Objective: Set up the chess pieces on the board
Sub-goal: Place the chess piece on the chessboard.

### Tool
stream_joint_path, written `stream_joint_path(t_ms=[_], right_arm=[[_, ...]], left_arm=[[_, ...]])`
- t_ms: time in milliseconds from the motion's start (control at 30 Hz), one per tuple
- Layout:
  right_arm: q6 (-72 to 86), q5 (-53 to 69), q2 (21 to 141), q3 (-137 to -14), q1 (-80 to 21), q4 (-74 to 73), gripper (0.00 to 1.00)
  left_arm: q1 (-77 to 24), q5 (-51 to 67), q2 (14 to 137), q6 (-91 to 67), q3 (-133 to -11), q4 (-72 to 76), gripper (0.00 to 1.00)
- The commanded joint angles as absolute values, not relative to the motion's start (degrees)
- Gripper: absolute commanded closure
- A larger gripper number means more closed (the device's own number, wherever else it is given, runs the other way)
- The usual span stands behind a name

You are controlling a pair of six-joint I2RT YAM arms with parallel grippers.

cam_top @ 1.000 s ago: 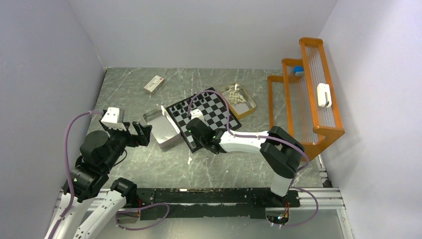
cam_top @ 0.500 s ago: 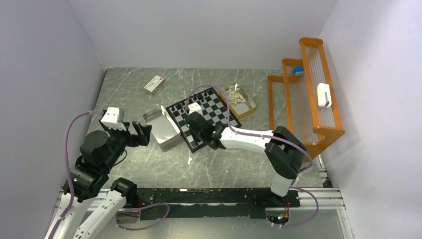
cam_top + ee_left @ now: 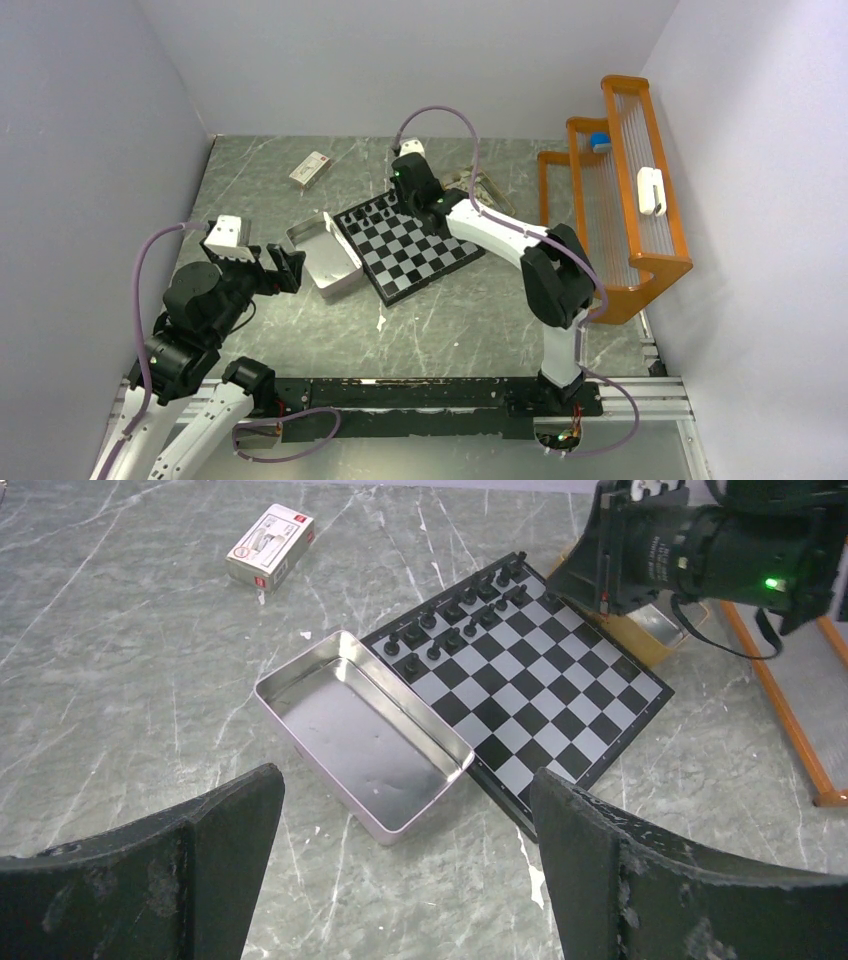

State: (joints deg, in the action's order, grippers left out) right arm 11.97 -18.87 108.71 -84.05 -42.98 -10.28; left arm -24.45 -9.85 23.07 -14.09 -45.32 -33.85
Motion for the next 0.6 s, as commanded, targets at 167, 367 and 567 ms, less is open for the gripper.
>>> stream_joint_path(t_ms=[167,367,567], right_arm=[[8.9,-18.2,117.9,-92.8,-36.7,-11.1,0.95],[9.5,-17.9,121.7,-96.3,-34.5,-12.6,0.95],[9.6,-17.7,124.0,-98.1,-33.3,-13.4,0.95]], left_arm=[[-23.7,-10.4,22.5,-13.3,-45.1,-31.6,0.03],[-23.7,-10.4,22.1,-13.3,-45.0,-31.6,0.03],[-23.8,-10.4,22.1,-13.3,-45.0,-31.6,0.03]])
